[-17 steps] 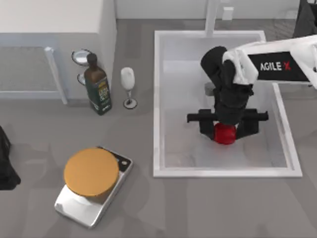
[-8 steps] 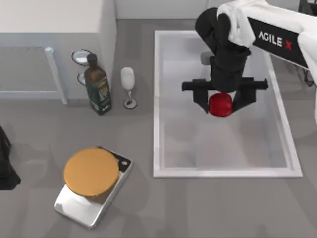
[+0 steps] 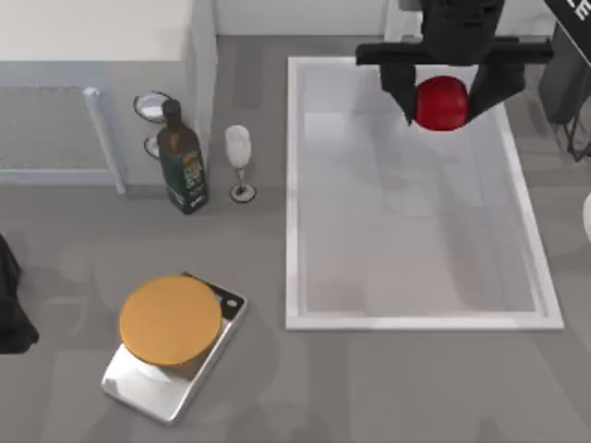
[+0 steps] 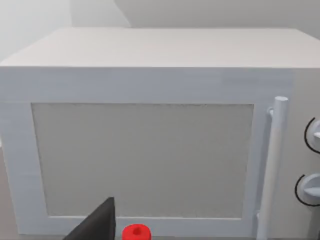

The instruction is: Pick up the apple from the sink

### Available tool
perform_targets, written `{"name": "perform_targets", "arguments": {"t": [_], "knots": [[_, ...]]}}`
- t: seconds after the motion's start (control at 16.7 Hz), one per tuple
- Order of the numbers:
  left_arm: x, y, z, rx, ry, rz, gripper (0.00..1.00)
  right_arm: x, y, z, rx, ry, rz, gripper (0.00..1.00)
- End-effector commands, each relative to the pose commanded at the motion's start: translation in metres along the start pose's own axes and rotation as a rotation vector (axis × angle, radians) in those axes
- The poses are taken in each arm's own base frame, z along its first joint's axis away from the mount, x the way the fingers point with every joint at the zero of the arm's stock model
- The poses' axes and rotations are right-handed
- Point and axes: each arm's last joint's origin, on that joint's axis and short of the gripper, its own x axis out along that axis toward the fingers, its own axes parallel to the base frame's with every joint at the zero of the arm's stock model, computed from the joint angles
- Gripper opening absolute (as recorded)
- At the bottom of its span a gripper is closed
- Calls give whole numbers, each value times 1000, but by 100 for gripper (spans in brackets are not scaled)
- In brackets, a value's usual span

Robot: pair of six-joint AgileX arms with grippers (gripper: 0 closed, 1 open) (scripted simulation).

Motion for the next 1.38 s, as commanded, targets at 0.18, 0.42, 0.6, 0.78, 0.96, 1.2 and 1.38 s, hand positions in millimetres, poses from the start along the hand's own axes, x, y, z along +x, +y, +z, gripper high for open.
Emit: {"name": "perform_targets", "arguments": {"t": [0.18,0.42,0.6,0.78,0.96,1.2,1.38], "knots": [[0,0,0,0,0,0,100,-23,-6,-10,0,-7,3,0],[0,0,0,0,0,0,100,-26,-7,-11,0,-8,3,0],[0,0,0,0,0,0,100,-31,0,-3,-7,-143,73,0],[0,0,0,0,0,0,100,-39,-14,-1,-6,-143,67,0],[0,0,0,0,0,0,100,-49,-40,0,-6,-130,53,0],[0,0,0,0,0,0,100,-52,-88,-12,-4,-74,23,0],[0,0,0,0,0,0,100,-45,-127,-37,-2,-17,6,0]]}}
